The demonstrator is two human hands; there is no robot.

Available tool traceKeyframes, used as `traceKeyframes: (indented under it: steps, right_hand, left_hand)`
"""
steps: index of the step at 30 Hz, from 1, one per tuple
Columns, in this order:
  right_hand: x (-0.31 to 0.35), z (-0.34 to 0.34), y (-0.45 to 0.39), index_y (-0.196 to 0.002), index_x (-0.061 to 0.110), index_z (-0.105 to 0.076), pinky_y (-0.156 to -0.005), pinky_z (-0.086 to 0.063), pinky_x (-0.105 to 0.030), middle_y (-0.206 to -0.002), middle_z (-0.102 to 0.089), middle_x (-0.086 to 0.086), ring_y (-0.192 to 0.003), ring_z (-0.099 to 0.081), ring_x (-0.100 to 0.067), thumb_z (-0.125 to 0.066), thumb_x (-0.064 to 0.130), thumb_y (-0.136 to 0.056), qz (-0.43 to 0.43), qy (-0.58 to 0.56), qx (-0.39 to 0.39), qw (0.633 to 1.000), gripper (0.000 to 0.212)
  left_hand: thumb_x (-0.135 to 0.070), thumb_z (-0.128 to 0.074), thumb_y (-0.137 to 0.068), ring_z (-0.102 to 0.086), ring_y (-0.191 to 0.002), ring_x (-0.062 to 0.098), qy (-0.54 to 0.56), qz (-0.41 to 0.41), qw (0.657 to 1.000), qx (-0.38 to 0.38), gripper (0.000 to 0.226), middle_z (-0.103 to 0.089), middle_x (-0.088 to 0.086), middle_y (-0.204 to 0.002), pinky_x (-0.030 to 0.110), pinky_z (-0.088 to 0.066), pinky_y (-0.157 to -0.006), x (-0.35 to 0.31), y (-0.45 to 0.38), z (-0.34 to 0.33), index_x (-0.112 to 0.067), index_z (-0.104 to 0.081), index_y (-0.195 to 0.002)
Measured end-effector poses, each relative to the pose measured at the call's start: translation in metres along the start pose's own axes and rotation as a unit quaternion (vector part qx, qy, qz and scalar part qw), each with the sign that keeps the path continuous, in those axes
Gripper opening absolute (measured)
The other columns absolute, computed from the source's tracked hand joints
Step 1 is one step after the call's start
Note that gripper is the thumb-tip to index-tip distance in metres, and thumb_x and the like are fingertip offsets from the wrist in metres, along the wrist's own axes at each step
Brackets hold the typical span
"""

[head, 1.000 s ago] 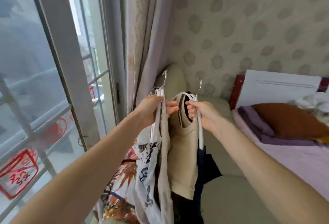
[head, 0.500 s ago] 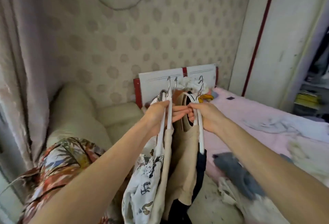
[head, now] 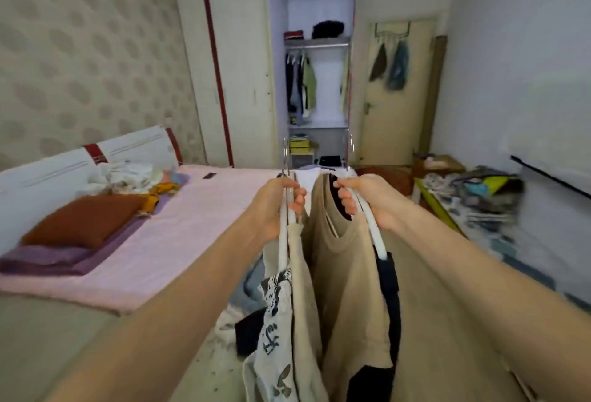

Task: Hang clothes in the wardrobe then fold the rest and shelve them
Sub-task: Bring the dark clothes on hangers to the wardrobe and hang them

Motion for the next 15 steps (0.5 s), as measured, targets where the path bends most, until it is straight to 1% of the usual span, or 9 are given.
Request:
traceKeyframes:
  steps: [3, 7, 8, 12, 14, 15]
  right_hand:
    - [0.018, 0.082, 0.013, -0.079, 0.005, -0.052, -0.031, -0.03, -0.016, -0.043, -0.043, 0.001, -0.031, -0.037, -0.007, -0.038, 0.005, -0.1, -0.005, -0.019, -0.042, 0.999, 0.026]
    - [0.036, 0.192, 0.015, -0.08, 0.007, -0.051, -0.03, -0.03, -0.016, -0.042, -0.041, 0.002, -0.03, -0.035, -0.007, -0.04, 0.008, -0.101, -0.012, -0.02, -0.097, 0.995, 0.024]
    - [0.043, 0.223, 0.014, -0.08, 0.008, -0.051, -0.03, -0.03, -0.016, -0.042, -0.041, 0.003, -0.03, -0.035, -0.007, -0.04, 0.009, -0.101, -0.014, -0.014, -0.108, 0.994, 0.023]
    - [0.057, 0.311, -0.002, -0.079, 0.009, -0.05, -0.029, -0.029, -0.018, -0.042, -0.04, 0.004, -0.03, -0.035, -0.007, -0.041, 0.009, -0.1, -0.021, 0.009, -0.13, 0.991, 0.023]
    - [0.063, 0.357, -0.012, -0.079, 0.01, -0.049, -0.029, -0.03, -0.017, -0.042, -0.04, 0.004, -0.03, -0.035, -0.006, -0.041, 0.009, -0.1, -0.021, 0.017, -0.149, 0.988, 0.023]
    - [0.064, 0.368, -0.016, -0.079, 0.01, -0.048, -0.029, -0.029, -0.017, -0.041, -0.04, 0.005, -0.03, -0.035, -0.006, -0.04, 0.008, -0.101, -0.022, 0.022, -0.154, 0.988, 0.024]
  left_hand:
    - [-0.008, -0.036, -0.095, -0.041, -0.038, 0.006, -0.044, 0.014, 0.998, 0.033, 0.019, -0.046, 0.0, -0.056, 0.014, -0.031, -0.031, 0.041, -0.044, -0.065, -0.01, -0.049, -0.081]
    - [-0.008, -0.034, -0.096, -0.038, -0.034, 0.006, -0.087, 0.034, 0.994, 0.055, 0.027, -0.042, -0.004, -0.045, 0.013, -0.03, -0.031, 0.095, -0.104, -0.149, -0.014, -0.043, -0.07]
    - [-0.008, -0.034, -0.096, -0.037, -0.033, 0.005, -0.08, 0.047, 0.994, 0.062, 0.028, -0.04, -0.005, -0.044, 0.013, -0.03, -0.032, 0.111, -0.124, -0.174, -0.015, -0.042, -0.069]
    - [-0.006, -0.032, -0.096, -0.032, -0.03, 0.004, -0.056, 0.074, 0.993, 0.068, 0.031, -0.035, -0.007, -0.042, 0.013, -0.028, -0.029, 0.153, -0.187, -0.237, -0.018, -0.038, -0.068]
    - [-0.006, -0.031, -0.097, -0.029, -0.029, 0.004, -0.071, 0.083, 0.991, 0.076, 0.031, -0.032, -0.008, -0.04, 0.015, -0.025, -0.028, 0.175, -0.221, -0.269, -0.02, -0.036, -0.07]
    - [-0.006, -0.031, -0.097, -0.028, -0.028, 0.004, -0.078, 0.084, 0.99, 0.077, 0.031, -0.03, -0.009, -0.04, 0.015, -0.024, -0.028, 0.18, -0.232, -0.277, -0.02, -0.035, -0.07]
Point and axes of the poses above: each hand's wrist, its own y-axis away from the middle knuckle, its own z-axis out of the back of the hand, x = y × z, the point moved 6 cm from there along -y, towards the middle knuckle
